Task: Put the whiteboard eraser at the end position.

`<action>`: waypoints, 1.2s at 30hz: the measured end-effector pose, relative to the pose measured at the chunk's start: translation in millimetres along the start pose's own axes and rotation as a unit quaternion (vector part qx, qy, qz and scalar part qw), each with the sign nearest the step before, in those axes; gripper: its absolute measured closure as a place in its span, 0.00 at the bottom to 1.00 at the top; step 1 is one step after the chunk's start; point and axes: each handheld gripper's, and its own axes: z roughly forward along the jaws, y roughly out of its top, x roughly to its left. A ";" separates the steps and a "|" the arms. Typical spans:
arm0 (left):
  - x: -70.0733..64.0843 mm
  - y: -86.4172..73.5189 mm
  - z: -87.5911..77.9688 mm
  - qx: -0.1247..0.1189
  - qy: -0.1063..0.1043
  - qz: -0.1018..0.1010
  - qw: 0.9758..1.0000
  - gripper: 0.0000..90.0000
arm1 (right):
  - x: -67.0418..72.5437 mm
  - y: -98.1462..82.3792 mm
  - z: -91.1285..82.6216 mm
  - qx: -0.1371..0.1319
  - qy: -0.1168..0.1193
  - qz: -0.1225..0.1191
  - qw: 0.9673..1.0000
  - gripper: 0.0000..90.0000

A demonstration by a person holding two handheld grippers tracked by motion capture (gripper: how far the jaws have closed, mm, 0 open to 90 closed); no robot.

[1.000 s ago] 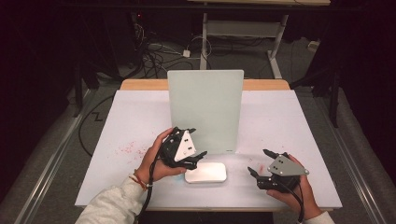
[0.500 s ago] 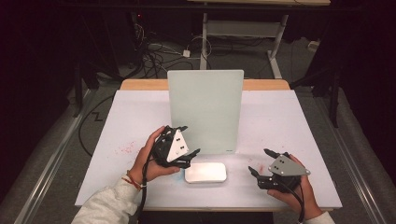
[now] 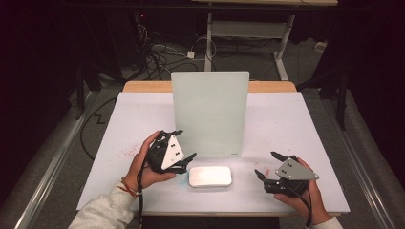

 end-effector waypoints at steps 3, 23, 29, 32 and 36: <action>0.2 -3.2 -2.7 0.001 0.003 -0.001 1.000 0.21 | 0.1 0.2 -0.1 0.000 0.000 0.000 1.000 0.26; 0.0 -23.1 -18.6 0.014 0.023 -0.015 1.000 0.20 | -0.4 1.3 -1.3 -0.003 -0.005 -0.002 1.000 0.26; -0.9 -32.3 -22.7 0.021 0.028 -0.017 0.999 0.19 | -0.8 1.3 -1.6 -0.003 -0.008 -0.002 1.000 0.26; -0.8 -37.7 -25.5 0.024 0.032 -0.020 0.999 0.19 | -1.0 1.1 -2.1 -0.004 -0.009 -0.001 1.000 0.26; -1.4 -45.2 -28.6 0.026 0.033 -0.026 0.999 0.19 | -1.7 0.9 -2.3 -0.004 -0.012 -0.001 1.000 0.26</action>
